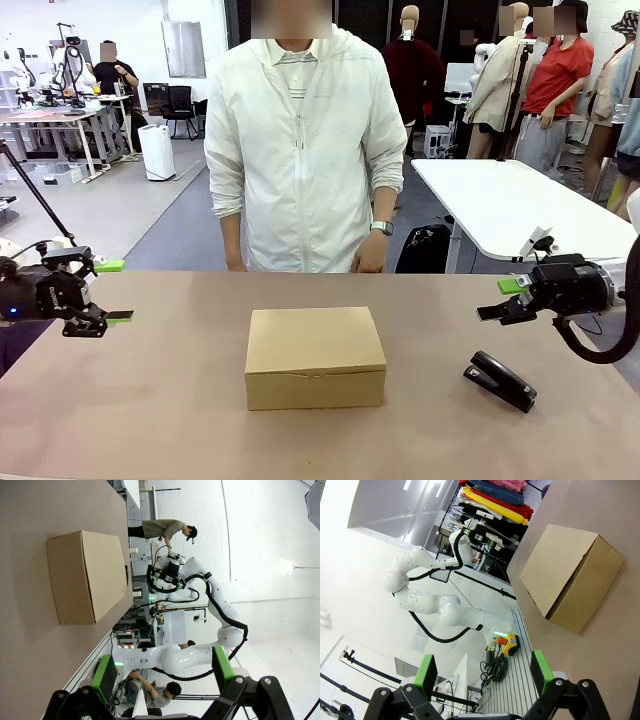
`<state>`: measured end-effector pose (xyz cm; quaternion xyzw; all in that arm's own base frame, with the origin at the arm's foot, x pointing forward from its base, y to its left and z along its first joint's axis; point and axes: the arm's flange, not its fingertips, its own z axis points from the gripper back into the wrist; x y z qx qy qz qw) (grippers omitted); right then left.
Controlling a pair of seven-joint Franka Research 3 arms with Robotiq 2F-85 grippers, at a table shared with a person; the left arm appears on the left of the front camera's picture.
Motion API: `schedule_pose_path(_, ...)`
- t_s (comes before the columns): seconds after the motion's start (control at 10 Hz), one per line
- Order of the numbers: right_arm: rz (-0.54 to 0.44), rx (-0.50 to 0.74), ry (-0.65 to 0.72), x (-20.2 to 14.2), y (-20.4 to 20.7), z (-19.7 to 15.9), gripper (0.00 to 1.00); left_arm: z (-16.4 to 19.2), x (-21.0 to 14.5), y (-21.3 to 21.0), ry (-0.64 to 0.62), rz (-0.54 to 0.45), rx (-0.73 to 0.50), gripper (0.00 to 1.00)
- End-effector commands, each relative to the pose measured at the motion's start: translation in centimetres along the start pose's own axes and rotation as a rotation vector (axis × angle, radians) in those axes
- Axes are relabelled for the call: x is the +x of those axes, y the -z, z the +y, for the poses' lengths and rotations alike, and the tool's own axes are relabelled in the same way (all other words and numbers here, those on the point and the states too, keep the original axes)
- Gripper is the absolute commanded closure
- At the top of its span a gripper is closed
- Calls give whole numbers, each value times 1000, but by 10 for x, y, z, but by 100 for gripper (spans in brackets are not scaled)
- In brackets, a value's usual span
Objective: Pack the items into the box.
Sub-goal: Close the Mailer Box.
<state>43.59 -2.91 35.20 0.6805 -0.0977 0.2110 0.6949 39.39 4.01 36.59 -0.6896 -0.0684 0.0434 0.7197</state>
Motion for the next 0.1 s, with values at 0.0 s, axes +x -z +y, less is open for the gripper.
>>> schedule_pose_path(0.0,8,7,-9,0,-1,2,0,-1,-1,0,16,-13,-7,0)
